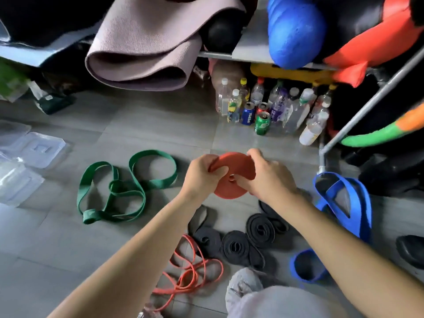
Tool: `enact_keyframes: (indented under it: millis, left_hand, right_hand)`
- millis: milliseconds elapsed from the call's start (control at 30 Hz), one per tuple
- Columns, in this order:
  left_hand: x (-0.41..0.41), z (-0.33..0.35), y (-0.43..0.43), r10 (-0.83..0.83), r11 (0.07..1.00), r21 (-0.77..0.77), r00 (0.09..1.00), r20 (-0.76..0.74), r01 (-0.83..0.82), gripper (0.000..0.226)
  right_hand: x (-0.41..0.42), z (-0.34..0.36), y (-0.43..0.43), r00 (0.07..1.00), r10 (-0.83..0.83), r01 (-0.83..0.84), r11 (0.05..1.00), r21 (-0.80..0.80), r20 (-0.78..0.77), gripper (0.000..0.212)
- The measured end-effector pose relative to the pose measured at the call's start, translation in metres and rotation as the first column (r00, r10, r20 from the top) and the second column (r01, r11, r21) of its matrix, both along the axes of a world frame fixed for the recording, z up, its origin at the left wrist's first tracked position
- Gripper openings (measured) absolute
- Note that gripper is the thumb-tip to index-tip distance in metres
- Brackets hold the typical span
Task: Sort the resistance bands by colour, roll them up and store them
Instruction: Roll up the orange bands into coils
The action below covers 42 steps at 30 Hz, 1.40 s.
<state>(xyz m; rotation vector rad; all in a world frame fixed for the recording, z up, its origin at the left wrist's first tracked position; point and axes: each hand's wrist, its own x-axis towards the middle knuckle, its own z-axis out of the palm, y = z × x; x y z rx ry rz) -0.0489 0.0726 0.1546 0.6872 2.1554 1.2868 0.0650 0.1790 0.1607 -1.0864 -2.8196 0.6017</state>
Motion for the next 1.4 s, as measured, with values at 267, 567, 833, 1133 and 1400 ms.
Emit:
enact_keyframes:
  millis: [267, 567, 833, 1133, 1400]
  left_hand:
    - [-0.031, -0.155, 0.027, 0.157, 0.974, -0.193, 0.966, 0.205, -0.117, 0.015]
    - [-0.032, -0.258, 0.017, 0.179, 0.958, -0.285, 0.849, 0.496, -0.035, 0.027]
    - [-0.038, -0.316, -0.048, 0.352, 0.661, -0.715, 0.935, 0.031, -0.225, 0.046]
    - [-0.011, -0.319, -0.057, -0.135, 0.741, -0.659, 0.99, 0.048, 0.133, 0.043]
    - [0.003, -0.317, -0.059, -0.539, 0.607, -0.721, 0.84, -0.065, 0.334, 0.053]
  right_hand:
    - [-0.04, -0.148, 0.026, 0.988, -0.006, 0.021, 0.995, -0.093, 0.157, 0.052]
    - [-0.043, -0.271, 0.028, 0.93, -0.081, 0.174, 0.956, -0.237, 0.359, 0.045]
    - [-0.03, -0.315, 0.037, 0.855, -0.309, 0.446, 0.848, -0.287, 0.418, 0.047]
    - [-0.059, -0.321, 0.041, 0.869, -0.277, 0.413, 0.862, -0.294, 0.411, 0.051]
    - [-0.074, -0.308, 0.034, 0.866, -0.176, 0.308, 0.925, -0.221, 0.469, 0.044]
